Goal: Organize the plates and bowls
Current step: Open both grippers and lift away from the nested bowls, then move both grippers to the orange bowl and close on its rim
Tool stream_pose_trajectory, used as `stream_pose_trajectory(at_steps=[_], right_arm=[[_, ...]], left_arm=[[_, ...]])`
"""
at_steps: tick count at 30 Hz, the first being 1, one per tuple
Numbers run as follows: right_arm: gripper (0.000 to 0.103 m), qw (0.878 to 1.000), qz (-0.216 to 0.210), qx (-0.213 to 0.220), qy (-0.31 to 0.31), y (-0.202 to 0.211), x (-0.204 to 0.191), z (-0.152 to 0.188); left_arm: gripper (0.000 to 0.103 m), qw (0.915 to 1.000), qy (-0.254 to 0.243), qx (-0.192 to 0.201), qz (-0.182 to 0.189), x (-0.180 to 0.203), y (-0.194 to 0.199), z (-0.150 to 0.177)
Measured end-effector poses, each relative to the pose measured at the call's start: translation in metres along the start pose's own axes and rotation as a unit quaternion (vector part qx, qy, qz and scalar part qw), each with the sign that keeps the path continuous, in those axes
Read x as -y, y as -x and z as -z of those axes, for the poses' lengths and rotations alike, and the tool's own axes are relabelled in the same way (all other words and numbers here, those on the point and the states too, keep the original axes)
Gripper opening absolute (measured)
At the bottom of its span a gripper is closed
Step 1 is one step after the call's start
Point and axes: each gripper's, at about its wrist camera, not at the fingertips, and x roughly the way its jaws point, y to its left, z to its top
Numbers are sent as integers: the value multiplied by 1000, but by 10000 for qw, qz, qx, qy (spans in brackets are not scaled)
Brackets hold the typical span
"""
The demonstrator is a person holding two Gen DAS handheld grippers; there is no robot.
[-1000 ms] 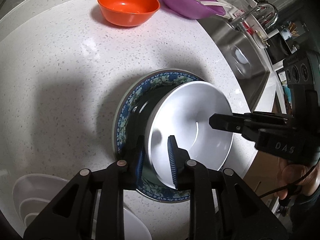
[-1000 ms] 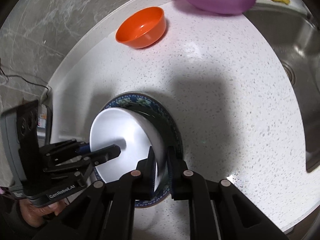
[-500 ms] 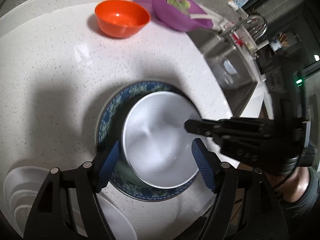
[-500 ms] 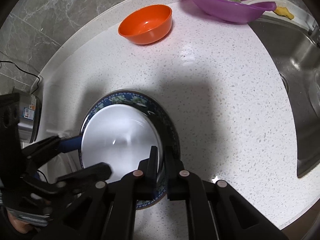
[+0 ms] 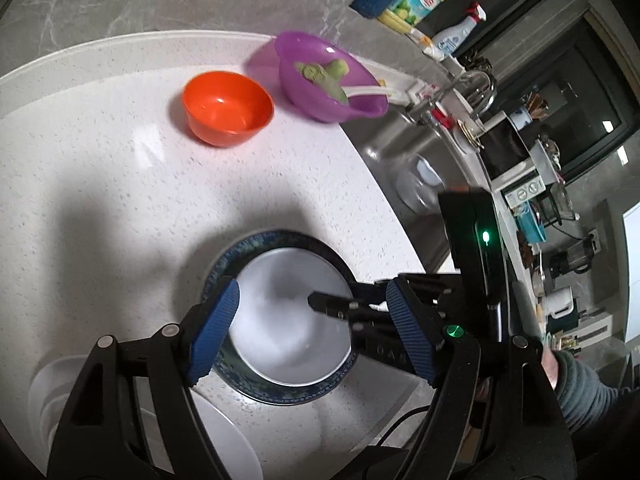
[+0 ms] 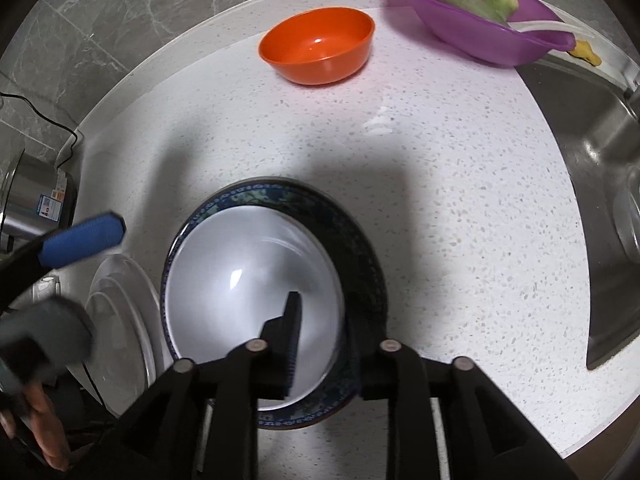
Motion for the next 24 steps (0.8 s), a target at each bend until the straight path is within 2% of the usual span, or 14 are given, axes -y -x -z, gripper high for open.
stream_pose_trajectory(at_steps=[3,7,10,12,16,18,21,24], right_arm=[[44,10000,-29,31,29,2,-4,0],[55,9999,-74,113,1,13,-5,-1],[61,9993,-189,309,-70,32,-2,-5],[65,9973,-448,561,-182,49,6,-12],[67,9836,-1162,1224,-635,87,40,-36],[67,9760,-1367,1461,-856,98,56,-50],[67,9661,-1634,1659,-1116,104,80,-71],[68,9610,-1821,1652,-1263,91,95,-92]], left_arm=[[75,9999,120,101,4,-5,10,-7],[75,9990,303,324,40,-21,30,-19],[76,9974,533,475,33,-42,48,-29],[78,9963,653,549,-121,-55,56,-37],[78,9945,734,633,-394,-79,69,-59],[78,9942,676,652,-530,-90,70,-76],[78,9936,789,589,-557,-111,57,-98],[78,9944,883,356,-462,-131,30,-119]])
